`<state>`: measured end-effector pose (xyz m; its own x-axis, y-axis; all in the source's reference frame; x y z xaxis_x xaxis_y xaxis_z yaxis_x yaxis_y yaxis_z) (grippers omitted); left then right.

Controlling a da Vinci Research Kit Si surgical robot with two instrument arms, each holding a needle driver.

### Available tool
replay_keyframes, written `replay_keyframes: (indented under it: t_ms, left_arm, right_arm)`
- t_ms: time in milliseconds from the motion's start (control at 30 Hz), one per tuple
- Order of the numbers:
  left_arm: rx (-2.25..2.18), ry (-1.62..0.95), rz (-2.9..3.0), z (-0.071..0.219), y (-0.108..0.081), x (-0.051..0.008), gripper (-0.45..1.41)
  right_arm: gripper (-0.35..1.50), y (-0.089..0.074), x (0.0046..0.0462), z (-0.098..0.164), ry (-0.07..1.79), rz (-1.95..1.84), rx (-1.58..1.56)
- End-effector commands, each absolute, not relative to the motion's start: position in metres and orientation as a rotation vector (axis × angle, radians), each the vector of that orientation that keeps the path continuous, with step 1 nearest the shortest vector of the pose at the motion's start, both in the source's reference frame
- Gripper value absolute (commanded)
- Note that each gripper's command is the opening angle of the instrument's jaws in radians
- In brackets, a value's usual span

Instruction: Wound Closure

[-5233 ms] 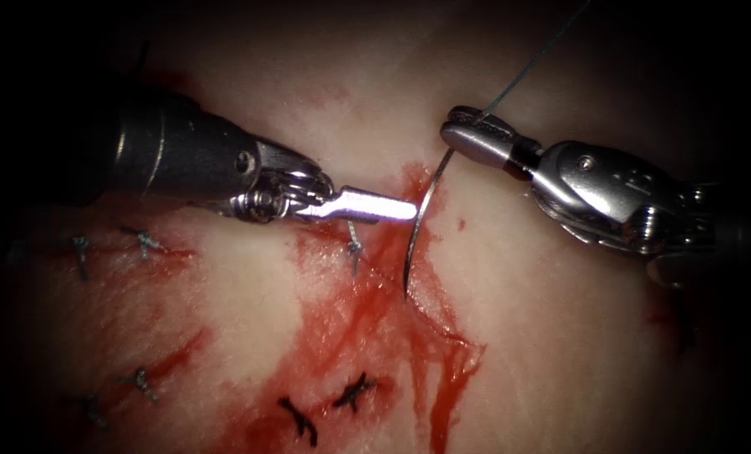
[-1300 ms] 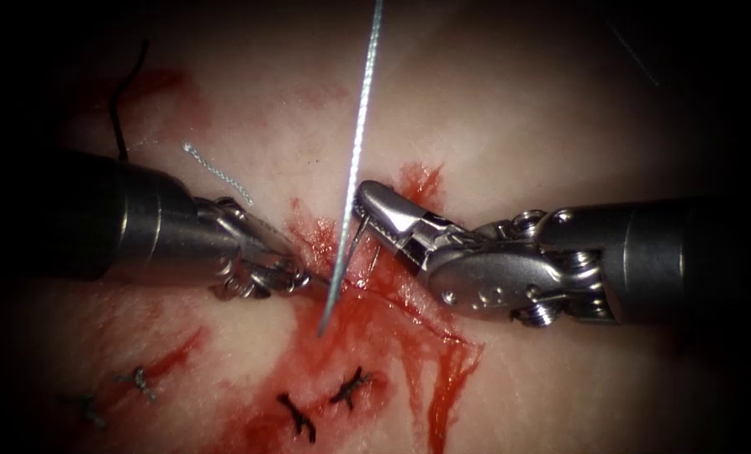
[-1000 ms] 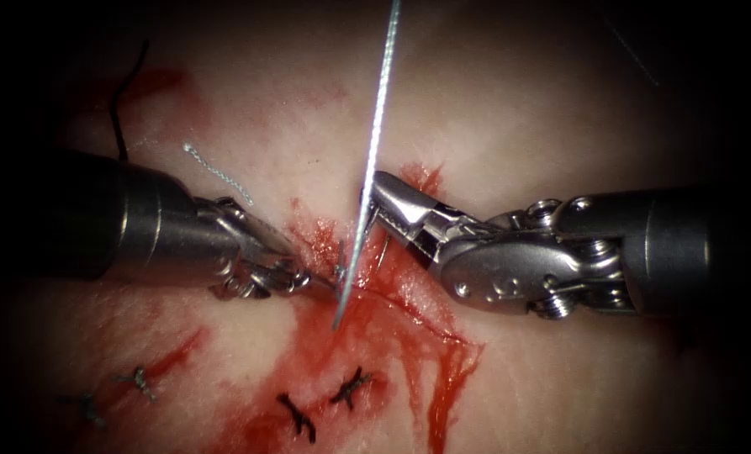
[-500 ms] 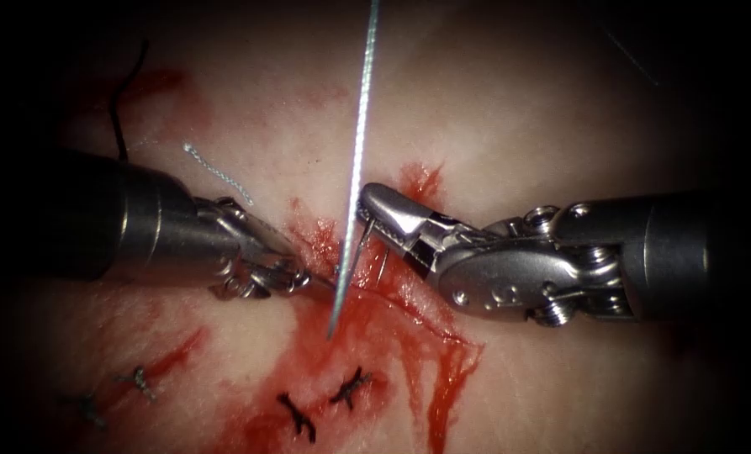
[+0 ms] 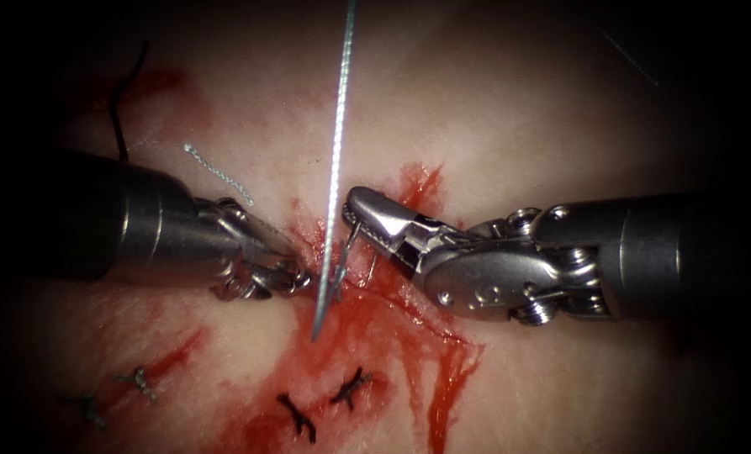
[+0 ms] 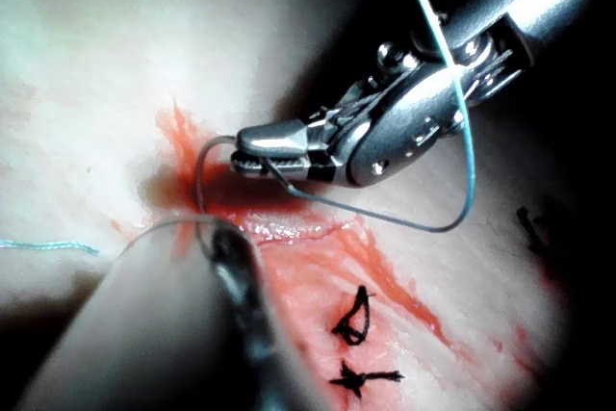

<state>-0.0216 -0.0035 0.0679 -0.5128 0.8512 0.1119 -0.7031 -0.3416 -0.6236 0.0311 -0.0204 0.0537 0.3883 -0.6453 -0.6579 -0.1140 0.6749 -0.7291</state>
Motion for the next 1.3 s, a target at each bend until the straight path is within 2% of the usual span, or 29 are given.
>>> replay_keyframes:
  t_ms: [33, 1300]
  left_arm:
    - [-0.285, -0.771, 1.978, 0.0684, -0.0038, -0.0221, -0.45]
    - [-0.285, -0.771, 1.978, 0.0684, -0.0038, -0.0220, -0.45]
  right_arm:
    - [-0.35, -0.0203, 0.0319, 0.0539, 1.143, -0.399, -0.802]
    - [-0.35, -0.0194, 0.0314, 0.0526, 1.094, -0.483, -0.723]
